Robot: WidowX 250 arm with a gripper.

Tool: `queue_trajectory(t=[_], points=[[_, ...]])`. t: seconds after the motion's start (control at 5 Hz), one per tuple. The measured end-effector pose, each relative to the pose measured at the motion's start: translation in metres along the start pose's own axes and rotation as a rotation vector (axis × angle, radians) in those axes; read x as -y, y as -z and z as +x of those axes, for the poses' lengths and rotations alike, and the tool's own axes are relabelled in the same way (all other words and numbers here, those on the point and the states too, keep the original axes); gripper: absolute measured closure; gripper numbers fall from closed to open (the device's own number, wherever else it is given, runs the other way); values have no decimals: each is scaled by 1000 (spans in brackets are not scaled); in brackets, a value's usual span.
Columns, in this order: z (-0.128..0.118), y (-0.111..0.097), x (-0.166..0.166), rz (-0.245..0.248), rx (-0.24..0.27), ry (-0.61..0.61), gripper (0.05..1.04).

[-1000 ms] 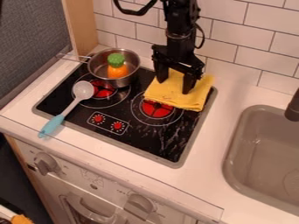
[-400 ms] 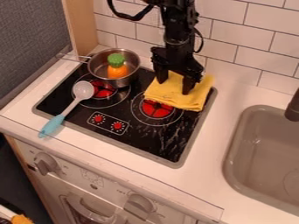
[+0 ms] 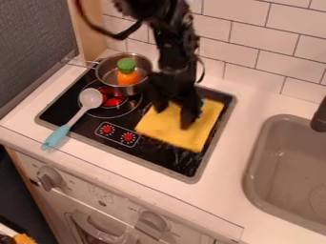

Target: Move the yellow cloth at the bottom right burner

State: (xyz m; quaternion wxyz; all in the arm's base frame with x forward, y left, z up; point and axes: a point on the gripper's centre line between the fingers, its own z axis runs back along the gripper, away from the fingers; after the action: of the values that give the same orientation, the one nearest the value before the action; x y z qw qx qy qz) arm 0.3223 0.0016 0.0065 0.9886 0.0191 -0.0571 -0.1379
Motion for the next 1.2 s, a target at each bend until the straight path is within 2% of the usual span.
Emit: queue_trajectory(t=[0.2,0.4,0.6,0.8,1.0,1.2], points=[[-35,-5,10,-41,-17,25,85],[-59,-8,17,-67,-33,38,85],[-62,-9,18,-66,-35,41,85],[-54,-16,12,-84,-19,9,85],[-47,-51,7,-45,52,-23,84],[-53,-71,7,-21,37,-81,84]])
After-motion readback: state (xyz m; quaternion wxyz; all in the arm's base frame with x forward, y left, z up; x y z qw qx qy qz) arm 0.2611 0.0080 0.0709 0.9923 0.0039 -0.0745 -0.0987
